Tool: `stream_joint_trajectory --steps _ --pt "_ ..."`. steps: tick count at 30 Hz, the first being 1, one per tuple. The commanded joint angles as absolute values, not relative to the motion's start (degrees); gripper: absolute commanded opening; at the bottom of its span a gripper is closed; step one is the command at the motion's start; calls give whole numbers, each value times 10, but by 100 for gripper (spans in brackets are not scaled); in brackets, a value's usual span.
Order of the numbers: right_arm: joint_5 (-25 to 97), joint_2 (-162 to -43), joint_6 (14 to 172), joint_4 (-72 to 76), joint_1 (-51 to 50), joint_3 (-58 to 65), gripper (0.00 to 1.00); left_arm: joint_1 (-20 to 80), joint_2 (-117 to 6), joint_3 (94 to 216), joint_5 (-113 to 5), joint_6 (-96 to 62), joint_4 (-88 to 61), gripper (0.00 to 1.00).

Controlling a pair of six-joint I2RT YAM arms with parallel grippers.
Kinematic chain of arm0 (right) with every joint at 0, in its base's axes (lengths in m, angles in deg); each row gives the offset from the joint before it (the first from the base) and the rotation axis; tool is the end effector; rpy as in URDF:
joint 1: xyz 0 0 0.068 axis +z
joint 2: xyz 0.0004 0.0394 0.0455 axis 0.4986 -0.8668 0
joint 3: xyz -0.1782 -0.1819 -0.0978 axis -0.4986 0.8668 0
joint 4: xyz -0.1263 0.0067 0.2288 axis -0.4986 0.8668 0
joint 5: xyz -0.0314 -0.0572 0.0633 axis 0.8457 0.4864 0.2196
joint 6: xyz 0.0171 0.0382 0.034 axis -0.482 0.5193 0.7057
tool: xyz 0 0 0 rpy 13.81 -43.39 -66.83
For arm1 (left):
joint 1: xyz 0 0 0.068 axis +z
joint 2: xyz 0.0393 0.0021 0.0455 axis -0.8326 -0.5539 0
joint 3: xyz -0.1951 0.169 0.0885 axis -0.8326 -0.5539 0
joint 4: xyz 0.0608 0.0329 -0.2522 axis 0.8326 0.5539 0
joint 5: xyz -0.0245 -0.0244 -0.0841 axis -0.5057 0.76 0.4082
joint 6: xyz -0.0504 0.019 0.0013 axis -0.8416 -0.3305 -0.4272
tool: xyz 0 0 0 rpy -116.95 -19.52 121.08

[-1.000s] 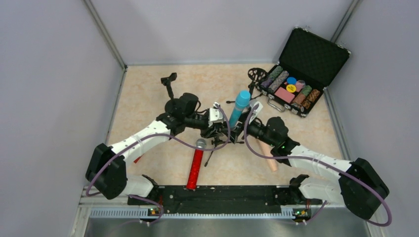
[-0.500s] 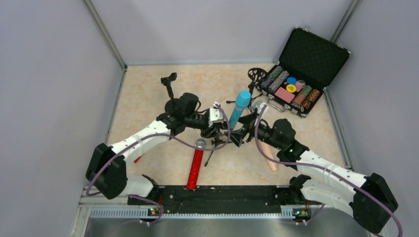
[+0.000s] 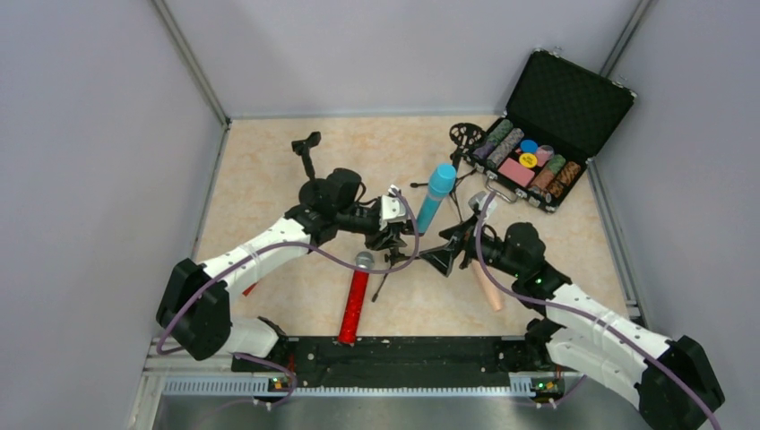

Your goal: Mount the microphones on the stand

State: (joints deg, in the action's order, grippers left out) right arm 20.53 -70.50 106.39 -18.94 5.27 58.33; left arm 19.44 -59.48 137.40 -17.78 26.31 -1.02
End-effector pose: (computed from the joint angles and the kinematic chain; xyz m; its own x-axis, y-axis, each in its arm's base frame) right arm 0.1527 0.1247 0.2378 -0.3900 0.1149 -0.9136 -0.7604 0.5193 0.3899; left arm 0.2243 -0.1996 0.2689 0.0700 0.4145 -0.9074 0.9964 0.0146 0.0836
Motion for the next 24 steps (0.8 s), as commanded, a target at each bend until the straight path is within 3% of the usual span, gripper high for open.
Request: stream_joint_trajectory --steps 1,15,24 --pt "147 -679 1114 -198 14 604 97 187 -614 1382 -192 273 1 0" --pt "100 -633 1207 -222 -27 679 97 187 -621 1390 -208 271 4 0" --pt "138 -617 1211 -189 -27 688 96 187 -627 1405 -220 266 5 0"
